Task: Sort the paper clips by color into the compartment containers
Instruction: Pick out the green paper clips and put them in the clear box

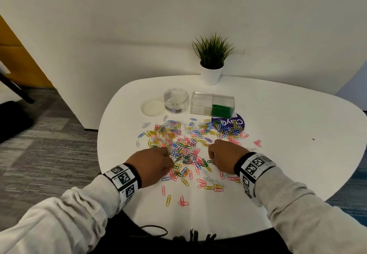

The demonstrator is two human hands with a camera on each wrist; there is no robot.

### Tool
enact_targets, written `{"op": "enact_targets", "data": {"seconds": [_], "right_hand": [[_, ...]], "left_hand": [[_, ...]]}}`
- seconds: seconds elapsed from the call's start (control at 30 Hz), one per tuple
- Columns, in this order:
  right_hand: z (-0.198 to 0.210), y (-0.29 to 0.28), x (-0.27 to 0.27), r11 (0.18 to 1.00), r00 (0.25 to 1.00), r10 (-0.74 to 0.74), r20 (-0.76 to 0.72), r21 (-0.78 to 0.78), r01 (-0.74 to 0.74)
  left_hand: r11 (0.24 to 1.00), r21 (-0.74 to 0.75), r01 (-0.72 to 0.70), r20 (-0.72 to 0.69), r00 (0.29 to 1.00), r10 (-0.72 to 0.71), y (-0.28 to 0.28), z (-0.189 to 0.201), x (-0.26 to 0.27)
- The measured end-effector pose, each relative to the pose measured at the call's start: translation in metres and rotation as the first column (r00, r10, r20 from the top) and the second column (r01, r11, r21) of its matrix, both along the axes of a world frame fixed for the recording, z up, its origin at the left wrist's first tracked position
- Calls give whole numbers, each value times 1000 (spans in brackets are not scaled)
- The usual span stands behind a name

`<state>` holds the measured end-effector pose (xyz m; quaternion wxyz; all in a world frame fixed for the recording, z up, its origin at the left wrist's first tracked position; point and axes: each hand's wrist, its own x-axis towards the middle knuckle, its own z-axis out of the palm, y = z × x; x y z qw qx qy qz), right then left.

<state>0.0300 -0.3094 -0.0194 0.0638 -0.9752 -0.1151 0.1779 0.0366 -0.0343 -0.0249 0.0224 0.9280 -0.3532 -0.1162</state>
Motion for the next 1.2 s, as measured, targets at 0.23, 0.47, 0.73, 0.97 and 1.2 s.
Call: {"op": "enact_targets", "data": {"seconds": [0.23,0.47,0.73,0.97,1.2], "right_hand": [[8,-2,-2,997,994,-64,-91,31,67],[14,-2,3,612,865,-416,-280,618,494],[-5,16,10,959,975,-193,-107,191,211],[-6,15,8,969,975,-179,-133,150,198],[6,2,1,798,919,-366,-143,461,389]], "left_hand": [[997,33,-72,5,997,71,1,3,3],[1000,-28,-1,-4,1000,1,-7,-2,-1],[999,-30,-41,1,999,41,-8,-4,-1],[993,-82,-86,-69,994,80,1,0,5],[989,-104,-105,-64,993,99,5,2,6]]}}
